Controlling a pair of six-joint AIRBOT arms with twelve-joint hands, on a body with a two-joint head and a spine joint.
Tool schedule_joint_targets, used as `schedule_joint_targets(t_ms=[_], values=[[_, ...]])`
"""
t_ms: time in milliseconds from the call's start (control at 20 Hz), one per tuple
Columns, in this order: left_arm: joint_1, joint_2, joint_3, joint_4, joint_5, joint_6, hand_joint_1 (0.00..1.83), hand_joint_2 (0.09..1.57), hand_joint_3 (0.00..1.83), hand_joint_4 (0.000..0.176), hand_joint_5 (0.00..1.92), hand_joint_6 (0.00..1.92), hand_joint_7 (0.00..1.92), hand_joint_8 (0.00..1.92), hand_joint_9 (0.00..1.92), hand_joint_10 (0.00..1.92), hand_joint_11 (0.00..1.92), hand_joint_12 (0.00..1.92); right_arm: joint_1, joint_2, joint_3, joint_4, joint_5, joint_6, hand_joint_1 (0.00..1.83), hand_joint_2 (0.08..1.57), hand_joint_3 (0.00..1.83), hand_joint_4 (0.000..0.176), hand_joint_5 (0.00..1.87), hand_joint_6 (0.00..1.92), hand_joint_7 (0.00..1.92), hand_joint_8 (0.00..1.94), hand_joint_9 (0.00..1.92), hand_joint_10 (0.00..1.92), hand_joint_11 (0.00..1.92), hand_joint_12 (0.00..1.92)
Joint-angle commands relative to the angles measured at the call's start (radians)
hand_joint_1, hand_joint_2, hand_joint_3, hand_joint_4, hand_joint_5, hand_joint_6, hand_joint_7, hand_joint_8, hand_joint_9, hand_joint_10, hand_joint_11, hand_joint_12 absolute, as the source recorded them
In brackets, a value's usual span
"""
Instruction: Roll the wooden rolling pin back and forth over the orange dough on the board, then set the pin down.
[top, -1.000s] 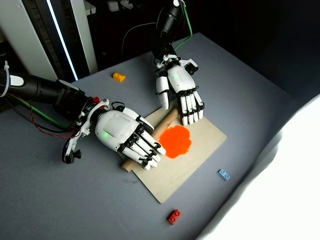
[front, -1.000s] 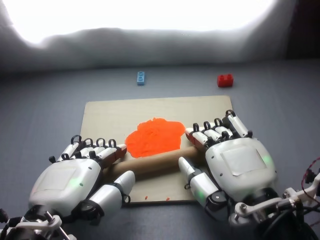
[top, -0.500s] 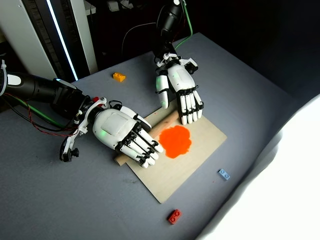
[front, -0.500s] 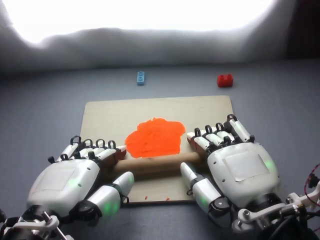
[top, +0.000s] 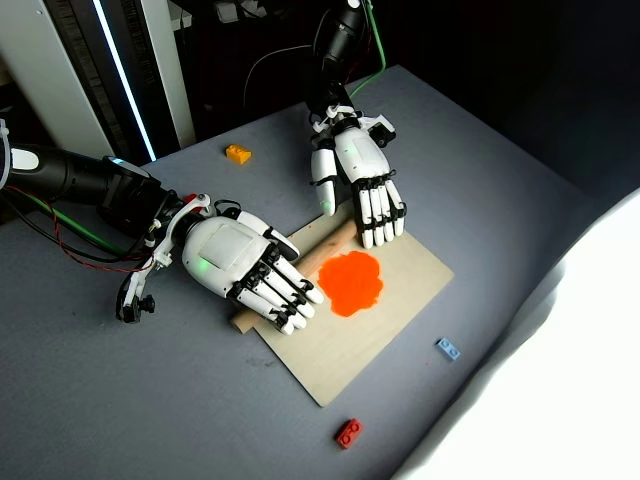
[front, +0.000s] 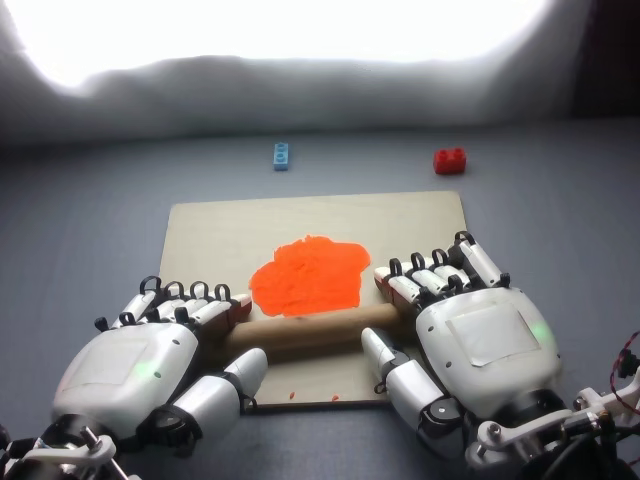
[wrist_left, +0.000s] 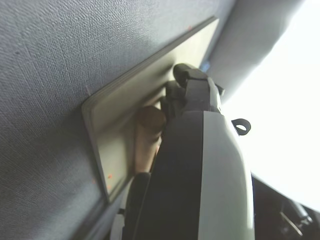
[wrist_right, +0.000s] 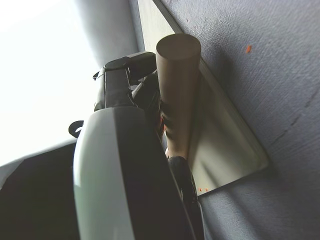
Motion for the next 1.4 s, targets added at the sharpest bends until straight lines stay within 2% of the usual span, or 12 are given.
schedule_joint_targets(t_ms=[0, 250, 700, 1000, 1350], values=[[0.004, 0.006, -0.003, 0.026, -0.043, -0.003, 0.00, 1.56, 0.00, 0.000, 0.41, 0.01, 0.43, 0.00, 0.37, 0.01, 0.00, 0.55, -0.001, 0.005, -0.002, -0.083, -0.089, -0.004, 0.00, 1.56, 0.00, 0.000, 0.53, 0.00, 0.57, 0.00, 0.52, 0.00, 0.00, 1.13], [0.004, 0.009, -0.001, 0.026, -0.042, -0.005, 0.00, 1.56, 0.00, 0.000, 0.40, 0.00, 0.44, 0.00, 0.38, 0.01, 0.00, 0.59, -0.002, 0.006, -0.002, -0.084, -0.093, -0.009, 0.00, 1.55, 0.00, 0.000, 0.52, 0.01, 0.57, 0.00, 0.52, 0.00, 0.00, 1.13], [0.005, 0.029, -0.024, 0.025, -0.041, -0.006, 0.00, 1.56, 0.00, 0.000, 0.35, 0.00, 0.40, 0.00, 0.35, 0.00, 0.00, 0.51, -0.015, 0.013, -0.018, -0.105, -0.094, -0.011, 0.00, 1.56, 0.00, 0.000, 0.50, 0.00, 0.55, 0.00, 0.50, 0.00, 0.00, 1.07], [-0.007, 0.031, -0.017, 0.026, -0.041, -0.007, 0.00, 1.56, 0.00, 0.000, 0.38, 0.00, 0.42, 0.00, 0.37, 0.00, 0.00, 0.57, -0.015, 0.015, -0.019, -0.105, -0.094, -0.011, 0.00, 1.56, 0.00, 0.000, 0.51, 0.00, 0.55, 0.00, 0.48, 0.00, 0.00, 1.06], [-0.024, 0.037, -0.013, 0.038, -0.030, -0.010, 0.00, 1.56, 0.00, 0.000, 0.35, 0.00, 0.39, 0.00, 0.32, 0.00, 0.00, 0.46, -0.015, 0.016, -0.019, -0.105, -0.094, -0.010, 0.00, 1.55, 0.00, 0.000, 0.48, 0.00, 0.52, 0.00, 0.46, 0.00, 0.00, 1.02]])
